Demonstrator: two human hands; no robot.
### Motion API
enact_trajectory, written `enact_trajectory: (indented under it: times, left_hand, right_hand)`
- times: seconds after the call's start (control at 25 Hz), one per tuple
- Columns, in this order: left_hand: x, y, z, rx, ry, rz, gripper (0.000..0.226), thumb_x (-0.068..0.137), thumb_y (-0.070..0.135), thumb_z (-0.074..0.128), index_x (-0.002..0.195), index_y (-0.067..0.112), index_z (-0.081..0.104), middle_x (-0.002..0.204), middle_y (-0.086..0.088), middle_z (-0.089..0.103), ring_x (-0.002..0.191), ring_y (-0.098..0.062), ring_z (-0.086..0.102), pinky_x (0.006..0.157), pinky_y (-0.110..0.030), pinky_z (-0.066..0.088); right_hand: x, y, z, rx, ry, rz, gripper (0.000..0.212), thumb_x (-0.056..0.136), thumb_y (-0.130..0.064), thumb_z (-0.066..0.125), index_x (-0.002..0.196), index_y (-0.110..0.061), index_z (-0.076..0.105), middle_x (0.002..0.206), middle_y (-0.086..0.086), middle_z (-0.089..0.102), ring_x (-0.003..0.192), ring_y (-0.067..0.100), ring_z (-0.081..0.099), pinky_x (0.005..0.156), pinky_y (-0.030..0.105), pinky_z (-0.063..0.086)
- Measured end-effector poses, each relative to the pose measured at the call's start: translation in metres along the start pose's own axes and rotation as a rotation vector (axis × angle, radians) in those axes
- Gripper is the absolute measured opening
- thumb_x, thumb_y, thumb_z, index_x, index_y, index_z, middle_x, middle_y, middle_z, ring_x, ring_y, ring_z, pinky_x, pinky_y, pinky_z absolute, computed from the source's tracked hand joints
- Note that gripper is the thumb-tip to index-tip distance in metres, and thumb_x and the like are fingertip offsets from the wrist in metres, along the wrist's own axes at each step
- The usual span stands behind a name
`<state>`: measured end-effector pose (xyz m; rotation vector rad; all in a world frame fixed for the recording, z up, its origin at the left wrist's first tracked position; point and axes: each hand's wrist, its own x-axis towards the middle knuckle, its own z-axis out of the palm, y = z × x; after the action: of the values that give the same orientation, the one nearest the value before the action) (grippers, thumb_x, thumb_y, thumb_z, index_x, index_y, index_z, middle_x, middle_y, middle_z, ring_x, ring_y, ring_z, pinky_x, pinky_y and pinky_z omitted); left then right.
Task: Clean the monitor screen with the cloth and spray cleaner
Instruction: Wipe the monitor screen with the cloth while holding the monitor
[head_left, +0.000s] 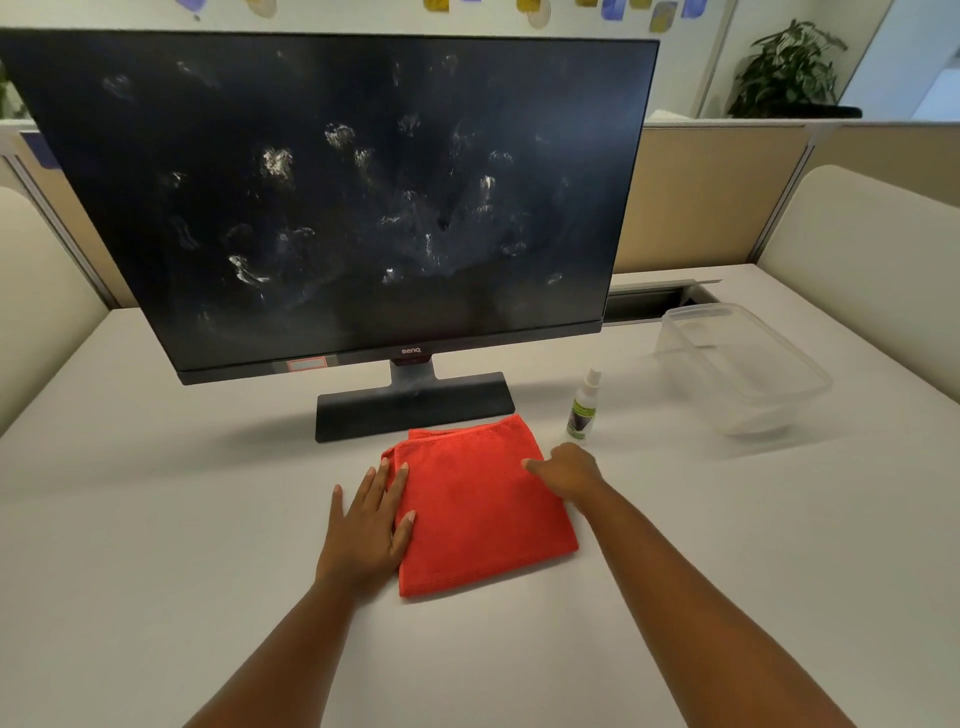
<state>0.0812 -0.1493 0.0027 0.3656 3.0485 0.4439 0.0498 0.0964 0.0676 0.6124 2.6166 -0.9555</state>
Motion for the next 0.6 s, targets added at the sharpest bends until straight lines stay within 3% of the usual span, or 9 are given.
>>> enact_trajectory:
  times: [0.08, 0.2, 0.32, 0.48, 0.6]
  left_hand:
    - [-0.001, 0.002, -0.001, 0.016, -0.019, -0.016, 0.082, 0.070, 0.069, -0.021, 0.136, 0.021, -0.022, 0.156, 0.000, -0.007, 0.144, -0.018, -0.004, 0.114, -0.047, -0.009]
    - [-0.003, 0.003, -0.002, 0.039, -0.049, -0.028, 0.108, 0.048, 0.073, -0.038, 0.141, 0.022, -0.017, 0.156, -0.001, -0.007, 0.144, -0.020, -0.003, 0.114, -0.048, -0.007]
    - [-0.007, 0.002, -0.005, 0.035, -0.050, -0.032, 0.110, 0.046, 0.074, -0.037, 0.141, 0.022, -0.016, 0.156, -0.001, -0.006, 0.144, -0.020, -0.003, 0.114, -0.049, -0.006]
    - [-0.012, -0.008, -0.018, 0.094, -0.015, -0.074, 0.100, 0.057, 0.073, -0.032, 0.142, 0.022, -0.013, 0.156, -0.003, -0.007, 0.143, -0.021, -0.006, 0.114, -0.048, -0.008]
    - [-0.012, -0.020, -0.034, 0.127, 0.049, -0.124, 0.112, 0.046, 0.072, -0.039, 0.143, 0.025, -0.009, 0.156, -0.002, -0.006, 0.143, -0.021, -0.007, 0.112, -0.046, -0.011]
  right_hand:
    - [-0.005, -0.009, 0.003, 0.089, -0.072, 0.025, 0.048, 0.086, -0.042, 0.059, 0.115, -0.004, 0.053, 0.120, 0.015, 0.057, 0.109, 0.027, 0.054, 0.090, 0.034, 0.043]
    - [-0.013, -0.017, 0.006, 0.270, -0.175, 0.065, 0.060, 0.081, -0.035, 0.067, 0.127, -0.002, 0.044, 0.133, 0.013, 0.050, 0.119, 0.028, 0.049, 0.093, 0.034, 0.040]
    - [-0.024, -0.026, 0.001, 0.407, -0.291, 0.100, 0.064, 0.077, -0.030, 0.072, 0.130, -0.006, 0.043, 0.135, 0.012, 0.049, 0.121, 0.029, 0.048, 0.100, 0.038, 0.037]
    - [-0.040, -0.040, -0.008, 0.629, -0.415, 0.133, 0.055, 0.078, -0.023, 0.070, 0.126, -0.007, 0.048, 0.120, 0.014, 0.058, 0.104, 0.029, 0.054, 0.098, 0.042, 0.039]
    - [-0.050, -0.052, -0.012, 0.736, -0.431, 0.081, 0.045, 0.080, -0.025, 0.068, 0.118, -0.010, 0.050, 0.108, 0.012, 0.059, 0.098, 0.030, 0.054, 0.092, 0.044, 0.040]
